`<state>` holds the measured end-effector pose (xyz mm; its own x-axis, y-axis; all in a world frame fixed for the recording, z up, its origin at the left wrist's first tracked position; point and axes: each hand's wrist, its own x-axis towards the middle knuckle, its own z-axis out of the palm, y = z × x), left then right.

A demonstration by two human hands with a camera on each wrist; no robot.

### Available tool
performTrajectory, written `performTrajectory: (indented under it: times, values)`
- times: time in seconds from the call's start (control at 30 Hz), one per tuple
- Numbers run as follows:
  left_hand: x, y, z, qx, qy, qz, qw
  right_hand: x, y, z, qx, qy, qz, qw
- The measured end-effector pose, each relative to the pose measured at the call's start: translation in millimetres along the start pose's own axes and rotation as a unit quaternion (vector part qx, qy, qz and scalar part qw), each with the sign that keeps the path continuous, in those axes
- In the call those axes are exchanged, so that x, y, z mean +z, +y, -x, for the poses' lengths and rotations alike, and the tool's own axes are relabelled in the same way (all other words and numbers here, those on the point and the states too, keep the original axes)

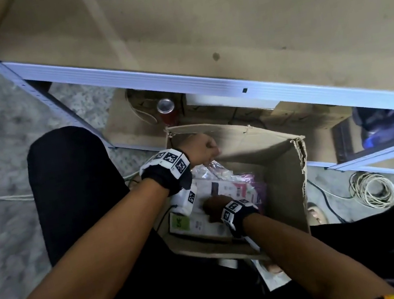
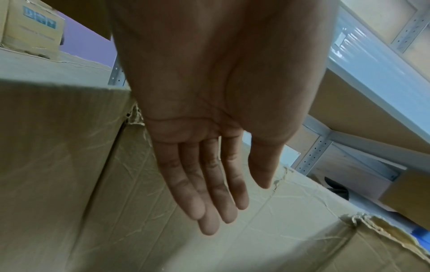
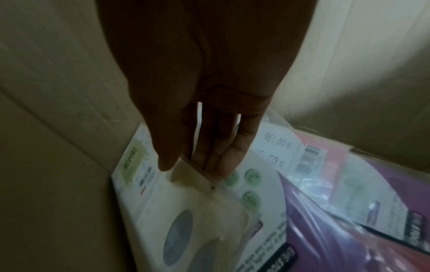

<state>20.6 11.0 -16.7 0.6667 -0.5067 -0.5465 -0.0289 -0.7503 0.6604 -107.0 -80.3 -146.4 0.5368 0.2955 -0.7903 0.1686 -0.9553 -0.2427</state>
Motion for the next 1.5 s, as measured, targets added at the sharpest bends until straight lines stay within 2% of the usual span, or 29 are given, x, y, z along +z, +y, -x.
performTrajectory:
  times: [0.07, 0.17, 0.3, 0.4, 0.6, 0.7, 0.8, 0.97, 1.13, 1.3, 1.4, 1.5]
  values:
    - [0, 1, 1, 0.000, 0.001, 0.022, 1.000, 2, -2, -2, -0.012, 0.007, 0.025, 1.000]
    - [0, 1, 1, 0.002, 0.008, 0.029, 1.000, 0, 0, -1, 0.014, 0.018, 0.020, 1.000]
    - [0, 0, 2, 0.001, 0.012, 0.014, 1.000, -13, 18, 7, 0.055, 0.094, -0.032, 0.993]
    - [1, 1, 4, -0.001, 0.015, 0.022, 1.000, -18, 32, 13, 0.038, 0.127, -0.070, 0.989]
    - [0, 2, 12, -0.002, 0.025, -0.005, 1.000, -10, 36, 21, 0.087, 0.129, -0.125, 0.980]
    - [-2, 0, 18, -0.003, 0.035, -0.021, 0.999, -10, 38, 25, 0.095, 0.097, -0.141, 0.981]
    - [-1, -2, 23, -0.007, 0.045, -0.025, 0.999, -12, 39, 30, 0.089, 0.084, -0.110, 0.986]
    - [3, 3, 26, -0.020, 0.044, -0.050, 0.998, -40, 51, 55, 0.076, 0.118, -0.055, 0.989]
    - [8, 9, 26, -0.077, 0.074, -0.139, 0.984, -85, 80, 91, 0.136, 0.192, -0.058, 0.970]
    - [25, 9, 21, -0.123, 0.052, -0.190, 0.973, -124, 96, 120, 0.132, 0.250, -0.065, 0.957]
    - [52, 5, 14, -0.089, -0.007, -0.198, 0.976, -132, 101, 130, 0.097, 0.275, -0.072, 0.954]
    - [84, -4, 4, -0.069, -0.066, -0.236, 0.967, -137, 100, 130, 0.080, 0.290, -0.076, 0.951]
